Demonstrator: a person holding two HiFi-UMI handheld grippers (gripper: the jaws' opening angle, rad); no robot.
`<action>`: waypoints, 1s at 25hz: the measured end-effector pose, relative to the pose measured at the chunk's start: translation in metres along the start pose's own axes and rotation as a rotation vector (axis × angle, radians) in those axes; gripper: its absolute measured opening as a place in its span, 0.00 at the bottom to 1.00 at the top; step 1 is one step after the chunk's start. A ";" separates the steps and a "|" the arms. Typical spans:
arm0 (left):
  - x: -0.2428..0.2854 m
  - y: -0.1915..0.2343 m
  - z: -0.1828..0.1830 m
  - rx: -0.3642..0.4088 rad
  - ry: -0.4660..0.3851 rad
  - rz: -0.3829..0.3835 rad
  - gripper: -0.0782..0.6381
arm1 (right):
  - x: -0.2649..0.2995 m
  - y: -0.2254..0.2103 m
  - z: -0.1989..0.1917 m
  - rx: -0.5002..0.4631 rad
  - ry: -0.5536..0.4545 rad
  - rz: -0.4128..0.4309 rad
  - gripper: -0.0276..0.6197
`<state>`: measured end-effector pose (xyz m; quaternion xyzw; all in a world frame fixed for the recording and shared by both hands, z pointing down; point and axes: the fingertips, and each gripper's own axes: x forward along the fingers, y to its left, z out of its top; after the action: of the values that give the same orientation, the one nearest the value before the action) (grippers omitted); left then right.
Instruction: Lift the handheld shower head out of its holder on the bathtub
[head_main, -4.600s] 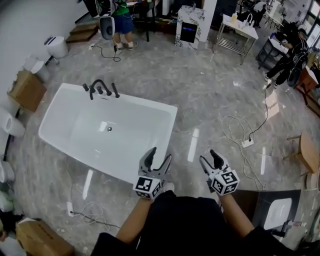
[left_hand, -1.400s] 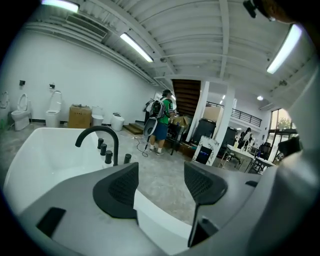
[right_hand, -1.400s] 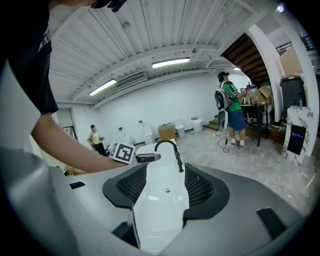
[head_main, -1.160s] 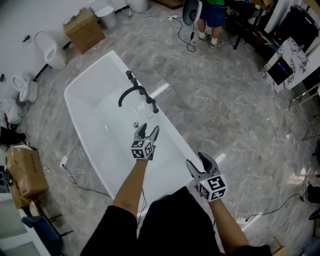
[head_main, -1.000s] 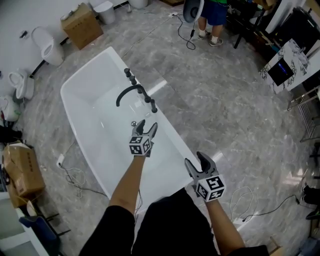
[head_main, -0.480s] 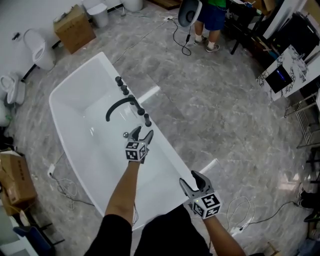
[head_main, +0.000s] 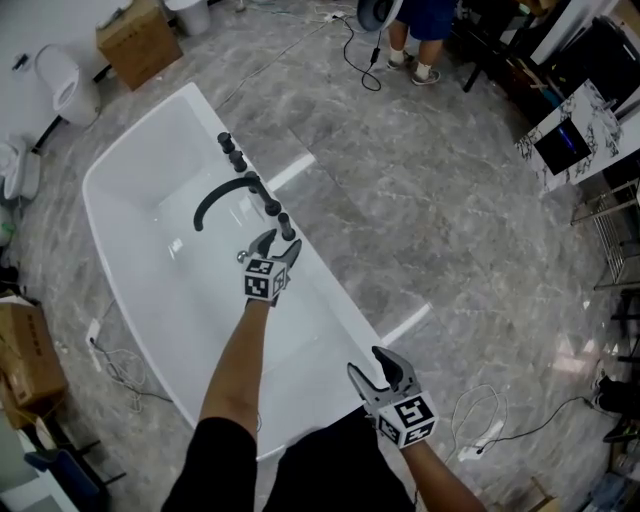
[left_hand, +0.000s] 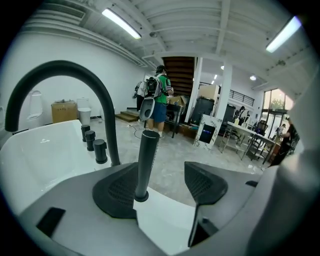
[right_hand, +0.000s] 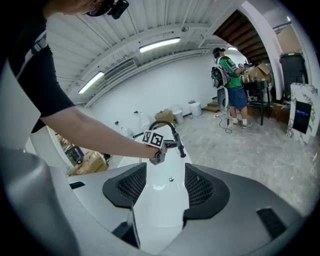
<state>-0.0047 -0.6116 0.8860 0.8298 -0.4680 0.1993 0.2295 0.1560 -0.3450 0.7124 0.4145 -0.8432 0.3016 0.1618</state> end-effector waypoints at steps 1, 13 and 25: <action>0.004 0.001 -0.002 -0.001 0.002 0.000 0.48 | 0.002 0.000 -0.005 0.004 0.006 0.003 0.36; 0.036 0.018 -0.016 -0.027 0.041 0.020 0.49 | -0.005 0.011 -0.040 -0.017 0.080 0.029 0.36; 0.059 0.031 -0.027 -0.004 0.084 0.101 0.39 | -0.006 -0.011 -0.066 0.032 0.093 0.000 0.36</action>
<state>-0.0062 -0.6511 0.9462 0.7954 -0.4998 0.2444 0.2404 0.1701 -0.3042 0.7645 0.4027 -0.8298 0.3340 0.1944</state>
